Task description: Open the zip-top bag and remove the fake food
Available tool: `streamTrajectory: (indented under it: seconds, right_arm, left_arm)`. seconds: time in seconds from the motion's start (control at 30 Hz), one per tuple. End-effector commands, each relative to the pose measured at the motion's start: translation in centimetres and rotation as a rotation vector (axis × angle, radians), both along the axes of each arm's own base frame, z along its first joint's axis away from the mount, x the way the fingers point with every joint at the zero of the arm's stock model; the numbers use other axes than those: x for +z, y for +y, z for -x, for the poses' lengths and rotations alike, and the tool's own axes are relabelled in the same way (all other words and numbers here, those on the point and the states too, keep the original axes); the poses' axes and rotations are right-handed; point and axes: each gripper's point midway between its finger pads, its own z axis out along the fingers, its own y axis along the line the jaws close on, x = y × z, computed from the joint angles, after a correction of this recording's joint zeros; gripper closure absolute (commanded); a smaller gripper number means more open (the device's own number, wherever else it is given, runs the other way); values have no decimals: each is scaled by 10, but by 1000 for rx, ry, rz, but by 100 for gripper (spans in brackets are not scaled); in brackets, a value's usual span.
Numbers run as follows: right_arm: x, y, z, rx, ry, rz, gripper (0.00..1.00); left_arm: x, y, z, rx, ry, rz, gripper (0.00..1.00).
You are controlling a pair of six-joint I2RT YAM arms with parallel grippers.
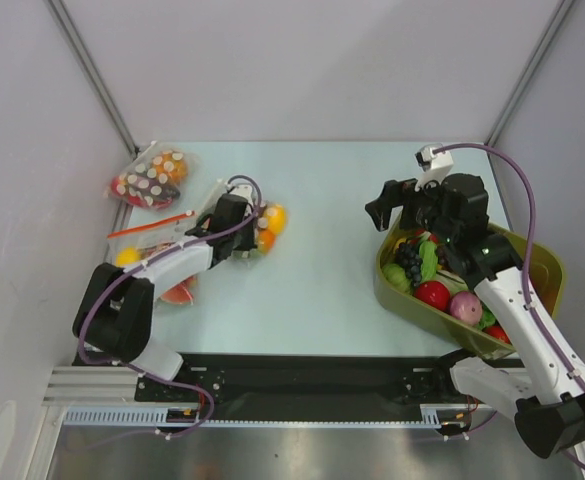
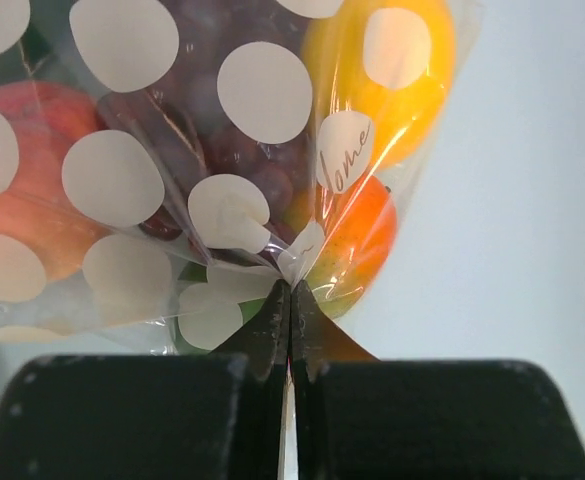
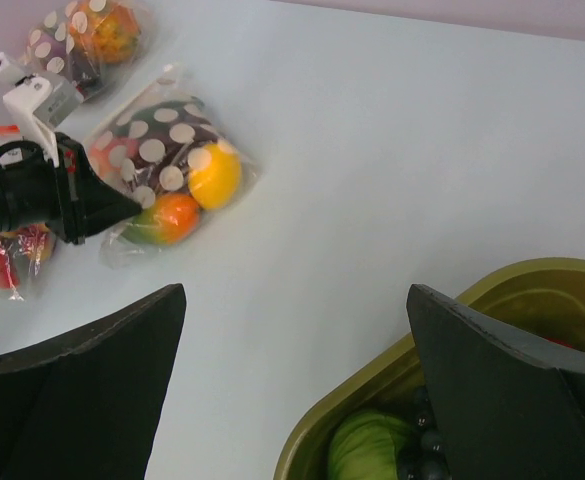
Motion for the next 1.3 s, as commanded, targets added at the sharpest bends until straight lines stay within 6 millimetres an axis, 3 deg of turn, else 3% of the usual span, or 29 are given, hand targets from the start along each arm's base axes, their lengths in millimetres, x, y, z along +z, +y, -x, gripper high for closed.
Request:
streamTrajectory:
  seconds: [0.0, 0.1, 0.4, 0.57, 0.67, 0.7, 0.73, 0.8, 1.0, 1.1, 1.17, 1.23, 1.27]
  right_arm:
    - [7, 6, -5, 16, -19, -33, 0]
    - [2, 8, -7, 22, 0, -33, 0]
    - [-8, 18, -14, 49, 39, -44, 0]
    - [-13, 25, -16, 60, 55, -50, 0]
    - [-14, 27, -15, 67, 60, -49, 0]
    - [-15, 28, -15, 68, 65, -48, 0]
    - [-15, 29, -14, 74, 67, -46, 0]
    - [-16, 29, -13, 75, 72, -43, 0]
    - [-16, 28, -9, 83, 78, -35, 0]
    - [-14, 28, -6, 92, 74, -32, 0]
    - [-14, 29, -2, 108, 71, -32, 0]
    - [-11, 33, 2, 135, 67, -42, 0]
    - [-10, 34, 3, 143, 65, -47, 0]
  left_arm:
    - [25, -43, 25, -229, -52, 63, 100]
    - [27, -55, 52, -305, -11, 79, 100]
    - [25, -44, 136, -290, 118, 184, 100]
    - [20, -56, 176, -381, 186, 296, 99]
    - [28, -69, 190, -460, 197, 332, 67]
    - [34, -73, 190, -485, 186, 342, 51]
    - [41, -78, 191, -510, 163, 350, 44]
    - [68, -83, 177, -520, 69, 356, 31]
    - [169, -95, 119, -522, -260, 357, 19]
    - [186, -95, 82, -524, -319, 356, 19]
    - [190, -84, 51, -482, -348, 314, 18]
    - [151, -72, 22, -441, -245, 223, 18]
    - [155, -69, 9, -429, -241, 198, 18]
